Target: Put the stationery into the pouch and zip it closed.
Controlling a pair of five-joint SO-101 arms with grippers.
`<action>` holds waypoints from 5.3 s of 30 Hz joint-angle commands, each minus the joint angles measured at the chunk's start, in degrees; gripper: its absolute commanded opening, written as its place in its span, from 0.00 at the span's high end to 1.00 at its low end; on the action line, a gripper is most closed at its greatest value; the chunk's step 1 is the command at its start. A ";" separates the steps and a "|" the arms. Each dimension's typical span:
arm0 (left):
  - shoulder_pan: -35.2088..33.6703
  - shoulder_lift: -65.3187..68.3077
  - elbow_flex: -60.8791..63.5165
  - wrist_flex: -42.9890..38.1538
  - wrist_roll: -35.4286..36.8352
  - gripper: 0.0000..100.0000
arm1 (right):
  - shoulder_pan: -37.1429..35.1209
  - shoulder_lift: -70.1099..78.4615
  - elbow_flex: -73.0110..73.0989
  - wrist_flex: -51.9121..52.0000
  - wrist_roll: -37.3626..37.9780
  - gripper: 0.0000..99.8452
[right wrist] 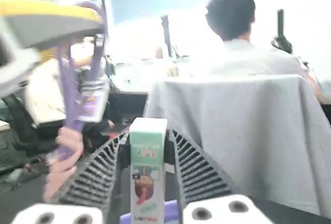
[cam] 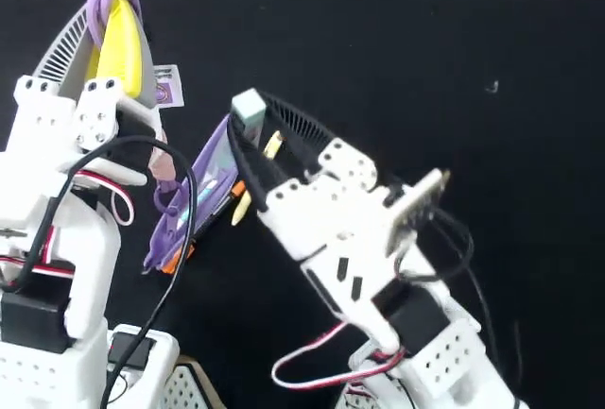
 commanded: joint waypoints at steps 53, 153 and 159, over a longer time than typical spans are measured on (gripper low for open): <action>-7.25 -0.79 5.93 -5.36 4.04 0.97 | 8.88 11.38 -20.26 28.92 8.44 0.70; -8.22 -1.14 9.89 -6.86 7.82 0.97 | 46.42 39.25 -0.04 48.97 59.52 0.99; -8.22 -1.14 9.01 -6.68 7.82 0.97 | 43.96 33.71 -15.16 55.74 50.81 0.99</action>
